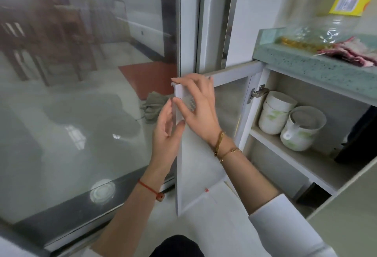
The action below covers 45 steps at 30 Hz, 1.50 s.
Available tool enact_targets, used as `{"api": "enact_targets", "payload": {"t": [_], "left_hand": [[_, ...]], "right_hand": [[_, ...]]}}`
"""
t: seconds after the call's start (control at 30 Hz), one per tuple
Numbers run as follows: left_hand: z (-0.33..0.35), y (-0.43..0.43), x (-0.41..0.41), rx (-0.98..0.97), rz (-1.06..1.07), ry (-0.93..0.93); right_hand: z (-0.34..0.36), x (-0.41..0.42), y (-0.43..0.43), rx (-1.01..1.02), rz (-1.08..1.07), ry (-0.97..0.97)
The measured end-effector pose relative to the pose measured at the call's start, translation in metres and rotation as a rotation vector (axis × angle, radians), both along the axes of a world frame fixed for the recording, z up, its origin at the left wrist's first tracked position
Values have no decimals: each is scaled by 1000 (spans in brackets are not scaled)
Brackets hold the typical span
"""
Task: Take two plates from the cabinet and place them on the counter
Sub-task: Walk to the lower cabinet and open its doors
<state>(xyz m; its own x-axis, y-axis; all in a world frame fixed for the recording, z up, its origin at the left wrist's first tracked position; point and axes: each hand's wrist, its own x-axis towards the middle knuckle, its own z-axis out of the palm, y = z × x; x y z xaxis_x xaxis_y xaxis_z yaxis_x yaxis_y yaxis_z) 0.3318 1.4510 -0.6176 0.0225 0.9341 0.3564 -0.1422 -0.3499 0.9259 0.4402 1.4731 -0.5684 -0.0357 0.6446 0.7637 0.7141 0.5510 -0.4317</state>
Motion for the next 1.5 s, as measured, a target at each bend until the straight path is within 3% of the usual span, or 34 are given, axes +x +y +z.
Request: {"api": "enact_targets", "payload": {"t": [0.57,0.77,0.87,1.23,1.5], "left_hand": [[0,30,-14,-30,-65,-16],[-3,11,-2,239,252,-32],[-3,0,23,267,74,-30],[-3,-46,195,92,-732,157],[26,-86,292,39,-977,219]], "right_hand": [[0,-16,34,-43,-47,-136],[-3,1,8,6,-24,-10],[-11,30,-22,34,-182,58],[-30,170,-154,62,-809,122],[-11,223,-209,52,-1052,84]]}}
